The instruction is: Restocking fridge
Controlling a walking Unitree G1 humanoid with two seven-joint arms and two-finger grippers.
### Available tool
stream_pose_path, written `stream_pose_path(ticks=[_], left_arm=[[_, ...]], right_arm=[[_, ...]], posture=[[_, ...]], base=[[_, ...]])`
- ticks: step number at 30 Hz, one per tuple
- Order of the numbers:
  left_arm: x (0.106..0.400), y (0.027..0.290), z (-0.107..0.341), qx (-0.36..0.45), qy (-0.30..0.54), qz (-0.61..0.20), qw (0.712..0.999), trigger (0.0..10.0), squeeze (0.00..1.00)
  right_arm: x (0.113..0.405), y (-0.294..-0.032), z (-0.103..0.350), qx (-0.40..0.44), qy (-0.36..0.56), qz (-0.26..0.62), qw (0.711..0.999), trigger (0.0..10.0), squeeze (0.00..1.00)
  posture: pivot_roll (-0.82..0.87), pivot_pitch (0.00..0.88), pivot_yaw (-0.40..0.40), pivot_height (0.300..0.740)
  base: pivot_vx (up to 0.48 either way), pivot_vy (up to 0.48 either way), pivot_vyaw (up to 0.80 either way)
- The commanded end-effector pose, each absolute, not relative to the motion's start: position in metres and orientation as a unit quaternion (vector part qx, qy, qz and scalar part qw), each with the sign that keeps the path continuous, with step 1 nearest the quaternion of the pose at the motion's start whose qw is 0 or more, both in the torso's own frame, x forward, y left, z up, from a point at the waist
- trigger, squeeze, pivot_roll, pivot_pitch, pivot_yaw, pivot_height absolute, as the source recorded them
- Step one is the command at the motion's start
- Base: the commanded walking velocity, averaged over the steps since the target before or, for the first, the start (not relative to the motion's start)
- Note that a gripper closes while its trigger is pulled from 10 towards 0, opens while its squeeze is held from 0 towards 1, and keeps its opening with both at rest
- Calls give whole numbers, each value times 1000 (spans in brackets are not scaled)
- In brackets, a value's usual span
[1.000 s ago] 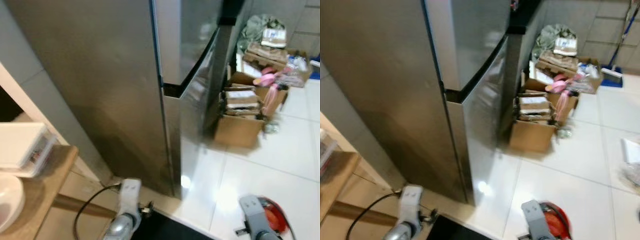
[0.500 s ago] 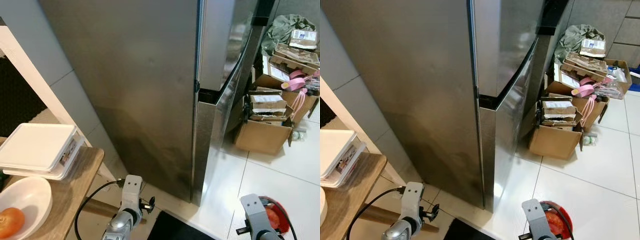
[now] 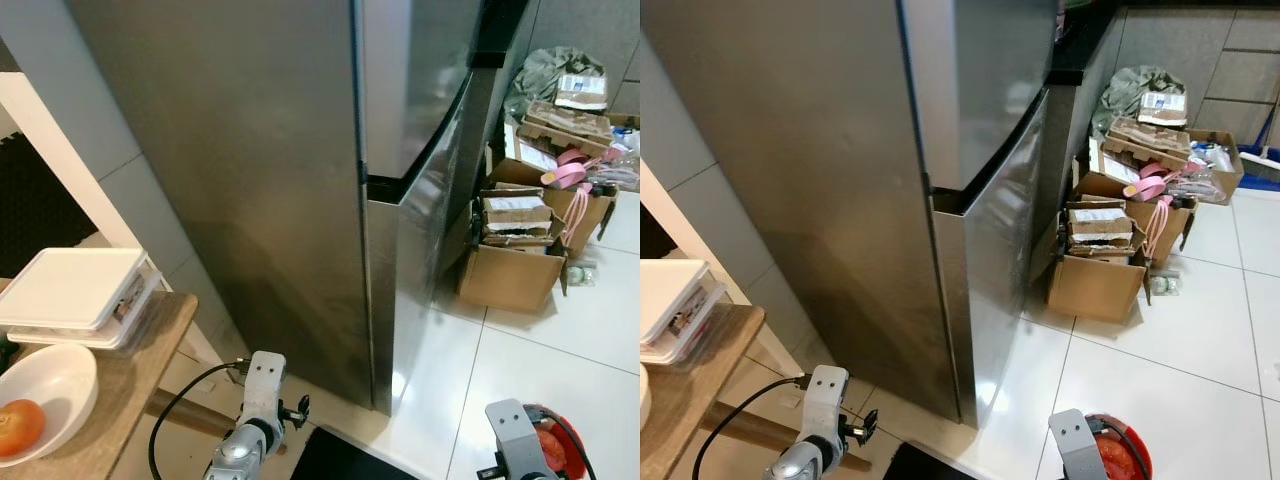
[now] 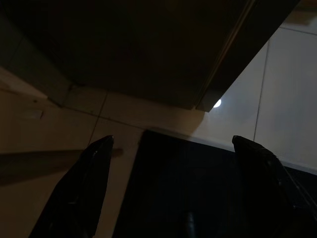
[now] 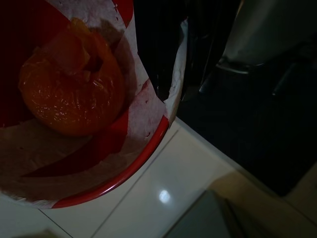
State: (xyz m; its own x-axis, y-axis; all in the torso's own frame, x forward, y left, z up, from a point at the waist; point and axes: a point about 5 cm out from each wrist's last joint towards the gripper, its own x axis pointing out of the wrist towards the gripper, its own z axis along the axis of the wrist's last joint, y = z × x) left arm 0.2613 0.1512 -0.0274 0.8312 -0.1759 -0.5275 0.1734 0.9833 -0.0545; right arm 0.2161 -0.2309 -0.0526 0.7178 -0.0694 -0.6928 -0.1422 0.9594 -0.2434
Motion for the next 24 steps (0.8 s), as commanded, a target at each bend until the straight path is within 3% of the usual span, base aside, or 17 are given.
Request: stream_pose_path(ticks=[1,7,12,13,14,15,19,24], left_arm=[[261,154,-28,10,276,-78,958,10000,0],[279,155,-13,13,242,-43,969,10000,0],[299,140,6,-14,208,-84,974,10000,0],[308,130,17,-29,187,-127,974,3020,0],[308,130,17,-29,187,-127,974,3020,0],[312,123,23,-33,178,-154,971,0,0],[323,108,38,-16,154,-219,963,0,0],[330,108,45,24,150,-220,964,0,0]], right_arm=[[216,-233,-52,-136,371,11,918,10000,0],[216,-236,-51,-138,370,11,919,10000,0],[219,-237,-48,-139,366,10,920,10000,0],[222,-238,-46,-140,362,9,922,10000,0],[222,-238,-46,-140,362,9,922,10000,0],[223,-239,-45,-141,360,8,922,10000,0],[223,-244,-43,-143,357,5,923,10000,0],[220,-250,-43,-144,356,-2,923,10000,0]], posture=[[-90,99,99,740],[-97,94,91,740],[-106,92,91,740],[-111,93,90,740],[-111,93,90,740],[-116,95,89,740],[-127,102,93,740],[-133,107,103,740]], base=[[0,0,0],[0,0,0],[0,0,0],[0,0,0],[0,0,0],[0,0,0],[0,0,0],[0,0,0]])
